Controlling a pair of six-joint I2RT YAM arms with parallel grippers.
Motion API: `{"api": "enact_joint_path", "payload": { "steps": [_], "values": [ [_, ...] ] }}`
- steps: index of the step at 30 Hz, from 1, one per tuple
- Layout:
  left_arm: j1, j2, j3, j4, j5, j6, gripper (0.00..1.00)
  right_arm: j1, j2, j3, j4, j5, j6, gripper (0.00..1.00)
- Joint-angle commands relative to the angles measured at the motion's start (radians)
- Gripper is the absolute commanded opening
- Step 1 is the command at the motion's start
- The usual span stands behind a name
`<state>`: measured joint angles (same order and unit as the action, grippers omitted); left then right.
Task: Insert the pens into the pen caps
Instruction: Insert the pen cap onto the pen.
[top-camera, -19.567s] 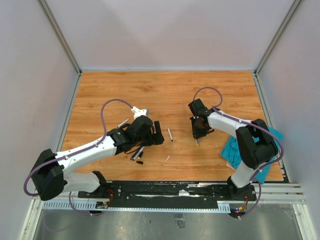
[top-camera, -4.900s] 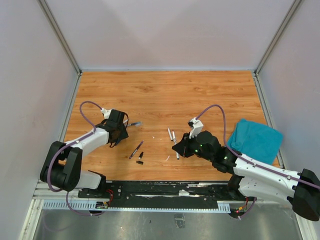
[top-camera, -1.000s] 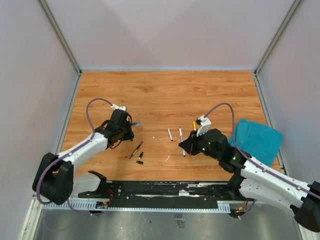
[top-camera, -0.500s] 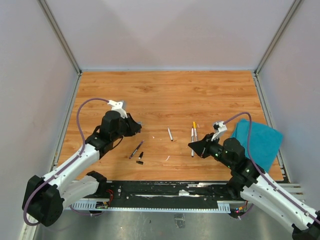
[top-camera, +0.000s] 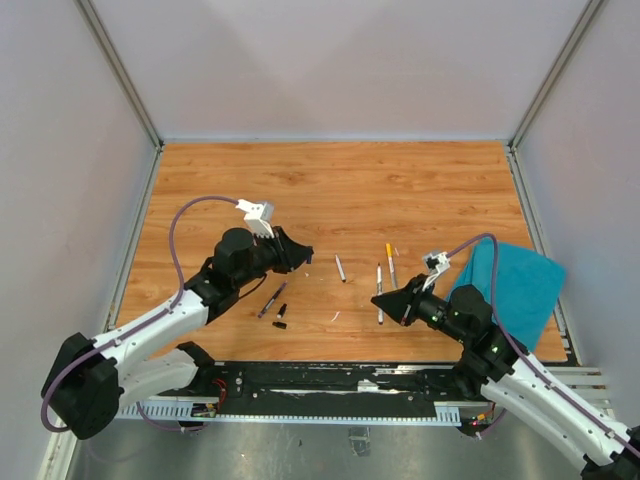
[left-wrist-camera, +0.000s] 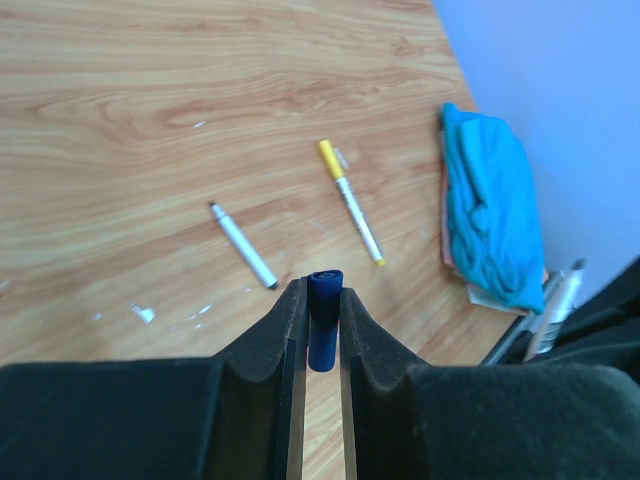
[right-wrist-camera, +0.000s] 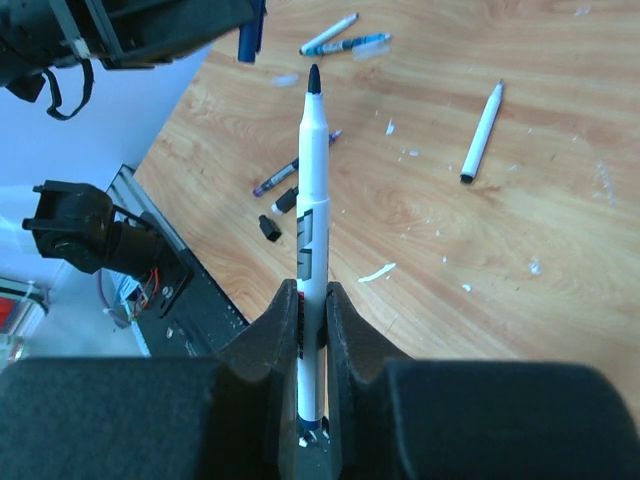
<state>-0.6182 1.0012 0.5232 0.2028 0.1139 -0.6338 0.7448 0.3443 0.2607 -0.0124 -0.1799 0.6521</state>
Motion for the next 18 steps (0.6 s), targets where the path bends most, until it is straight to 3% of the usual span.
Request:
{"api": "enact_joint_path", "payload": {
  "steps": [1, 6, 13, 18],
  "values": [
    [-0.042, 0.045, -0.011, 0.196, 0.050, -0.035, 0.01, -0.011, 0.027, -0.076, 0.197, -0.088, 0.108, 0.01],
    [-0.093, 0.063, -0.035, 0.343, 0.024, -0.065, 0.01, 0.012, 0.159, -0.090, 0.355, -0.105, 0.157, 0.01],
    [-0.109, 0.052, -0.055, 0.427, -0.007, -0.097, 0.01, 0.211, 0.362, -0.083, 0.599, 0.103, 0.170, 0.01],
    [-0.115, 0.048, -0.060, 0.452, -0.019, -0.117, 0.00, 0.237, 0.485, -0.057, 0.726, 0.122, 0.181, 0.01]
  ]
}}
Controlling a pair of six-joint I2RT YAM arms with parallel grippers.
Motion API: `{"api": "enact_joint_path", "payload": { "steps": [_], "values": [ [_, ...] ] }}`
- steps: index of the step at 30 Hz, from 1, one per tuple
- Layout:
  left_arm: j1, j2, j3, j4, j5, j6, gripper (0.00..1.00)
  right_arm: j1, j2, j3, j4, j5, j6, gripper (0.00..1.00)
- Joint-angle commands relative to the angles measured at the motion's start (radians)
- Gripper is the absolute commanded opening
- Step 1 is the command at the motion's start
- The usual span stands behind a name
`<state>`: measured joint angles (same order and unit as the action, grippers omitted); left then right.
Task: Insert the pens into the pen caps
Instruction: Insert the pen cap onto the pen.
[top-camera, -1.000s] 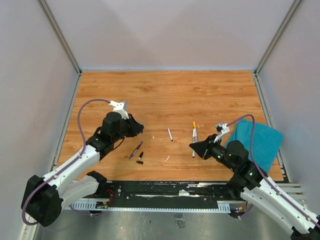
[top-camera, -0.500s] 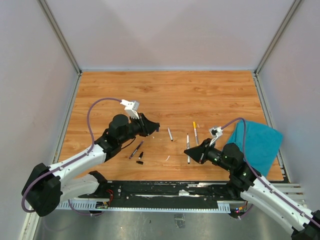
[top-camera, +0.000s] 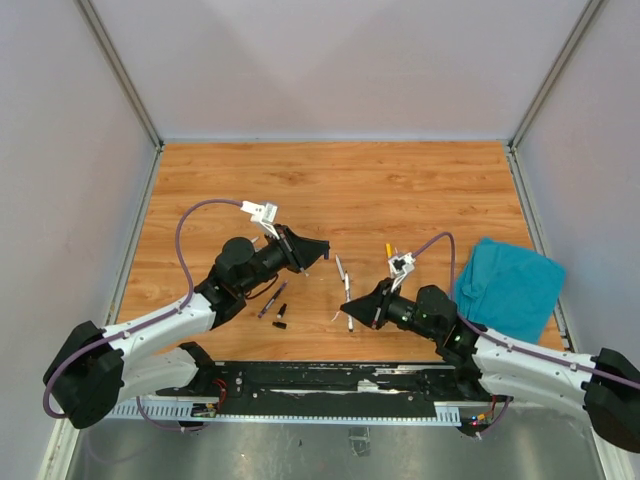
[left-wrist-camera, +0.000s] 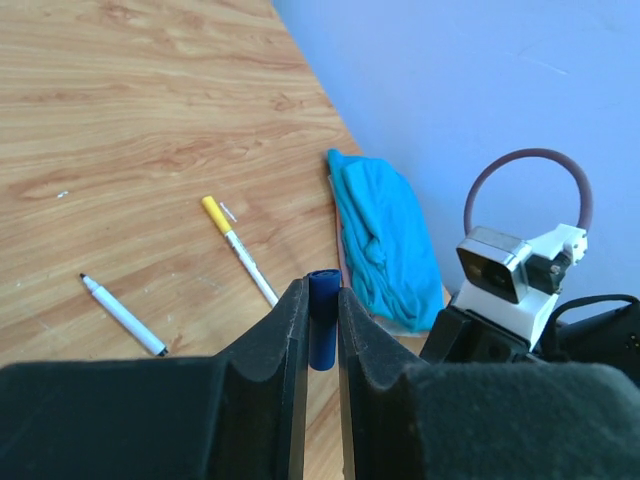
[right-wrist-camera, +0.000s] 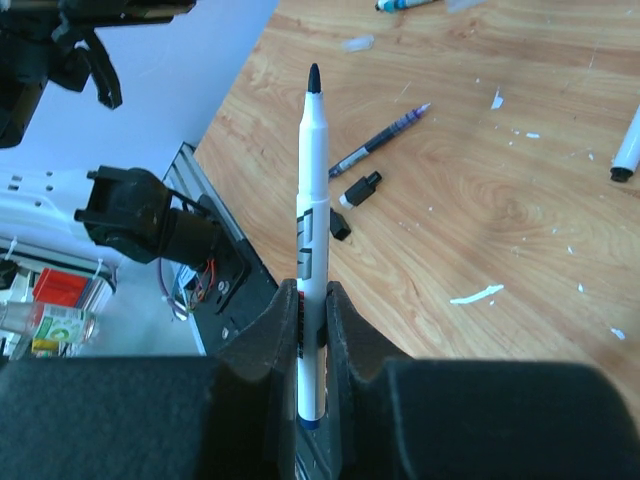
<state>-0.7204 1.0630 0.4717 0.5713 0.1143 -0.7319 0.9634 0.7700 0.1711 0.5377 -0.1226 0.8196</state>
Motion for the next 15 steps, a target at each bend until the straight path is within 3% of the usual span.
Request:
{"api": "enact_joint_path", "payload": {
  "steps": [1, 15],
  "values": [
    [-0.014, -0.012, -0.007, 0.086, -0.017, -0.021, 0.00, 0.018, 0.080, 0.048, 0.180, 0.059, 0.008, 0.01],
    [-0.022, -0.001, -0.007, 0.101, -0.019, -0.037, 0.00, 0.021, 0.281, 0.132, 0.303, -0.038, 0.015, 0.01]
  ]
}}
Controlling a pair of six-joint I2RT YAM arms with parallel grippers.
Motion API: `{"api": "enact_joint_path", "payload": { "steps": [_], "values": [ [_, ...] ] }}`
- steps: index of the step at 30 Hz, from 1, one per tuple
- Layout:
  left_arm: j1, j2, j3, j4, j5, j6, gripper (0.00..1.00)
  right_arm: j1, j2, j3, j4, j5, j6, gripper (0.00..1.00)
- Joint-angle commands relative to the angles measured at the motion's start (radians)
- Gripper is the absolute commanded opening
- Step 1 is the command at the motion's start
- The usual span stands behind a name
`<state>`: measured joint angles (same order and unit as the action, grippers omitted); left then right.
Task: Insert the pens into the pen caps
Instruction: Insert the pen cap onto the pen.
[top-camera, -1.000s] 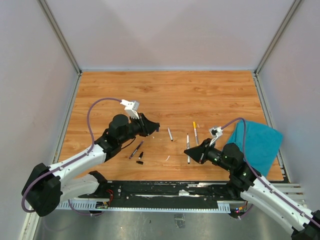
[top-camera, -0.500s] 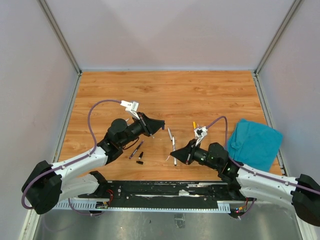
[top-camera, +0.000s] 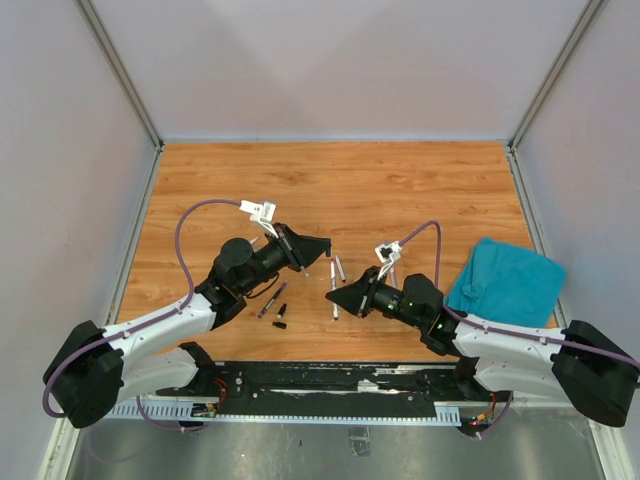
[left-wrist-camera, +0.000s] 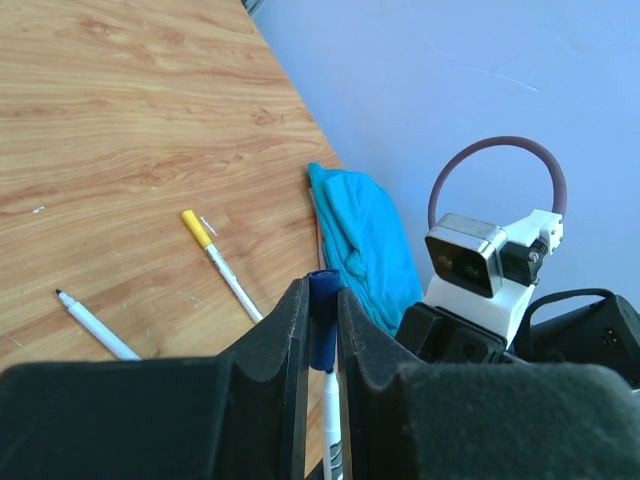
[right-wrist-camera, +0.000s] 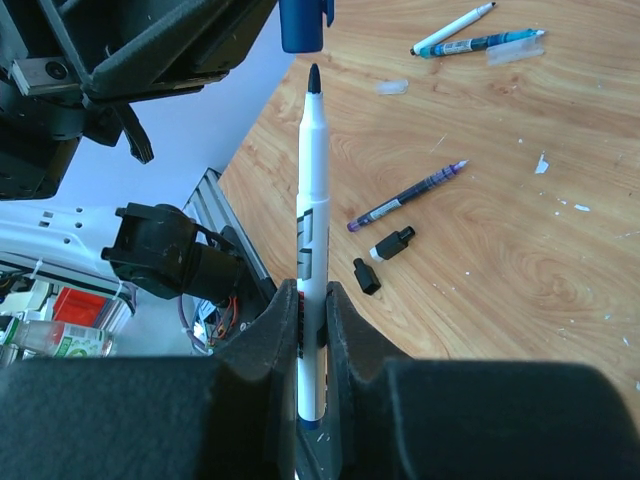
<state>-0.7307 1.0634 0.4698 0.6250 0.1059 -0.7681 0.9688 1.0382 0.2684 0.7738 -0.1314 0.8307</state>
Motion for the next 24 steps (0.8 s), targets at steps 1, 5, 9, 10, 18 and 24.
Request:
{"api": "enact_joint_path", "payload": {
  "steps": [1, 5, 9, 10, 18, 24],
  "values": [
    [-0.012, 0.001, -0.005, 0.048, -0.010, -0.002, 0.00, 0.016, 0.015, 0.037, 0.063, -0.030, 0.005, 0.01],
    [-0.012, 0.006, -0.005, 0.053, -0.007, -0.005, 0.00, 0.016, 0.021, 0.043, 0.058, -0.034, 0.005, 0.01],
    [-0.013, 0.006, -0.006, 0.055, -0.003, -0.005, 0.00, 0.016, 0.025, 0.050, 0.054, -0.040, 0.005, 0.01],
    [-0.013, 0.006, -0.006, 0.055, -0.003, -0.005, 0.00, 0.016, 0.025, 0.051, 0.052, -0.038, 0.005, 0.00],
    [-0.013, -0.003, -0.009, 0.053, 0.003, -0.007, 0.00, 0.017, 0.017, 0.063, 0.021, -0.031, -0.001, 0.01],
    [-0.013, -0.012, -0.012, 0.044, 0.003, -0.009, 0.01, 0.016, 0.018, 0.066, 0.012, -0.023, -0.001, 0.01]
  ]
}}
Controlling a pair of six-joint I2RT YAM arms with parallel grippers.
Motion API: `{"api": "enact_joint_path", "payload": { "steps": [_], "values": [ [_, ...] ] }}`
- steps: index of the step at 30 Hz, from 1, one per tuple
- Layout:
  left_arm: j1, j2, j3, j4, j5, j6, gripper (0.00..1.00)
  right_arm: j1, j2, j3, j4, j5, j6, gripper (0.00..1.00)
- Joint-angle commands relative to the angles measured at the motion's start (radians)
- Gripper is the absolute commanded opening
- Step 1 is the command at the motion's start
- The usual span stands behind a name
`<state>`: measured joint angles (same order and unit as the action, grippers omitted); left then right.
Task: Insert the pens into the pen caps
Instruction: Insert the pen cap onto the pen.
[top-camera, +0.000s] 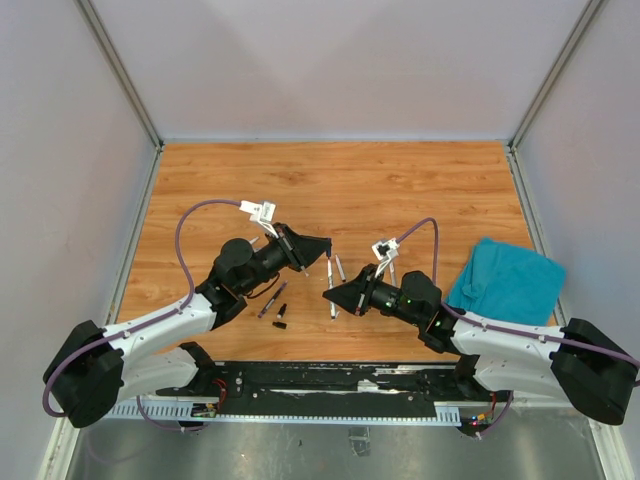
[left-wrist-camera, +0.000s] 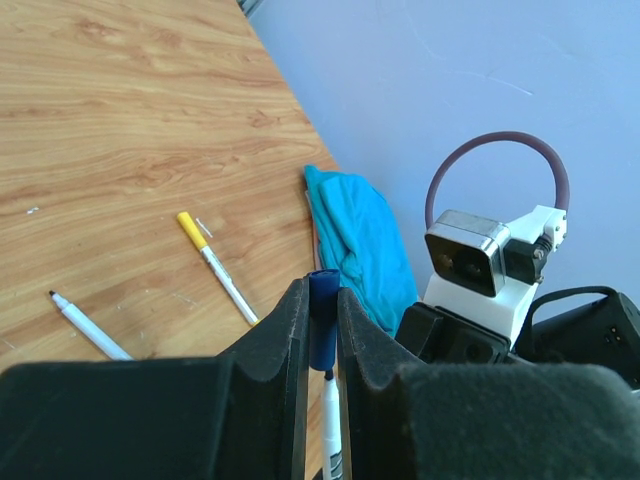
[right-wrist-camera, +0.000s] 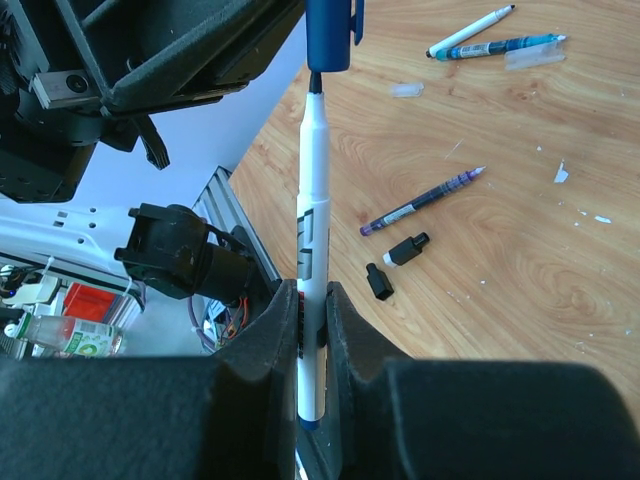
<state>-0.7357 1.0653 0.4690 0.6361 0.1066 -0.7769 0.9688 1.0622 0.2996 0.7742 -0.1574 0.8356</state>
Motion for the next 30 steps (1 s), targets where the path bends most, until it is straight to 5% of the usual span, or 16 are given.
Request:
{"api": "enact_joint_path", "payload": {
  "steps": [1, 30],
  "values": [
    [-0.008, -0.016, -0.012, 0.033, 0.003, -0.002, 0.00, 0.016, -0.008, 0.035, 0.011, 0.003, -0.006, 0.01],
    [-0.019, -0.043, -0.076, 0.078, 0.008, -0.068, 0.01, 0.016, -0.008, 0.050, -0.012, 0.036, -0.013, 0.01]
  ]
}}
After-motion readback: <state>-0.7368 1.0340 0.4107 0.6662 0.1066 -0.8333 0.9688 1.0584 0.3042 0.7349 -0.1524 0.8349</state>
